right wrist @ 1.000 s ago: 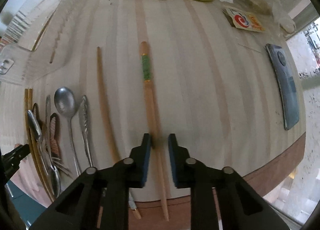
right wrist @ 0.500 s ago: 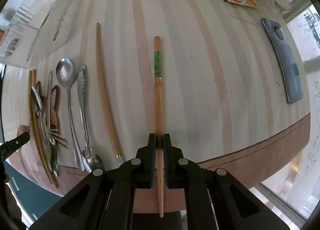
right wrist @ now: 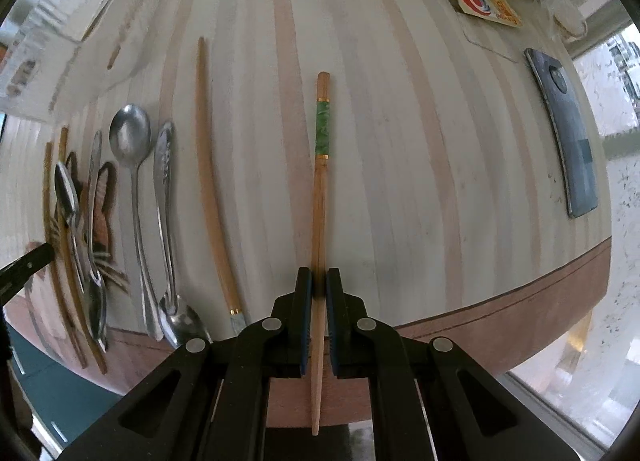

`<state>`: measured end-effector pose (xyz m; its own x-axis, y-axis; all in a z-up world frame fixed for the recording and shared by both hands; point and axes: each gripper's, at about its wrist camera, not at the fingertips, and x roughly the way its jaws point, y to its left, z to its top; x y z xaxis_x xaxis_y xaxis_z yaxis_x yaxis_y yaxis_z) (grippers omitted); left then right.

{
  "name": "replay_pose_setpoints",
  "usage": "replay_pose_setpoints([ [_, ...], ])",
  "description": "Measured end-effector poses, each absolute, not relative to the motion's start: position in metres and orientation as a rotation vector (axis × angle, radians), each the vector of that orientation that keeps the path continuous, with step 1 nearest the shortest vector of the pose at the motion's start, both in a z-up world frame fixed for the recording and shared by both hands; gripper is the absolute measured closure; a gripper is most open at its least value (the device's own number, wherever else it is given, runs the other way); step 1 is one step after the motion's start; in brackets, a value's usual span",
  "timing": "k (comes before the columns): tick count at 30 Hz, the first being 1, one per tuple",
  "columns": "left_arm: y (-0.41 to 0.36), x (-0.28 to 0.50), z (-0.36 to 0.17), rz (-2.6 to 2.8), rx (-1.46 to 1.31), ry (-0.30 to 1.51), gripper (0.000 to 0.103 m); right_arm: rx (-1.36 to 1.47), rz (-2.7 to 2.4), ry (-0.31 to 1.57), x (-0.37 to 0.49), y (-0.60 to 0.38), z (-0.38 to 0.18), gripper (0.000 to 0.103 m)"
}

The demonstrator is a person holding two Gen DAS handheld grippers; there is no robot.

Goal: Organize utensils
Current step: 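Grasp the green-banded chopstick with the right tool while the left tool grasps a chopstick, then carry both chopsticks into the clear plastic basket and open both tools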

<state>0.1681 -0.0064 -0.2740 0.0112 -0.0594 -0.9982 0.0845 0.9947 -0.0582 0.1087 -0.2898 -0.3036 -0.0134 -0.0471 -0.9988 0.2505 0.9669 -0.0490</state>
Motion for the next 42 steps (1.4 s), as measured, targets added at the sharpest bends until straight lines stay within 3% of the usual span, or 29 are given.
replay_pose_setpoints([
  [6,0.022,0.148,-0.271,-0.112,0.011,1.556,0.098,0.138,-0.224,1.579,0.112,-0.275,-0.304,0.096],
  [25,-0.009,0.178,-0.287,-0.096,0.062,1.521,0.099,0.119,-0.252,1.604,0.127,-0.272,-0.302,0.096],
  [32,0.001,0.19,-0.219,-0.051,0.048,1.363,0.099,0.133,-0.206,1.507,0.14,-0.263,-0.254,0.096],
  [42,0.013,0.215,-0.095,-0.074,-0.01,1.133,0.099,0.216,-0.038,1.277,0.194,-0.245,-0.143,0.096],
])
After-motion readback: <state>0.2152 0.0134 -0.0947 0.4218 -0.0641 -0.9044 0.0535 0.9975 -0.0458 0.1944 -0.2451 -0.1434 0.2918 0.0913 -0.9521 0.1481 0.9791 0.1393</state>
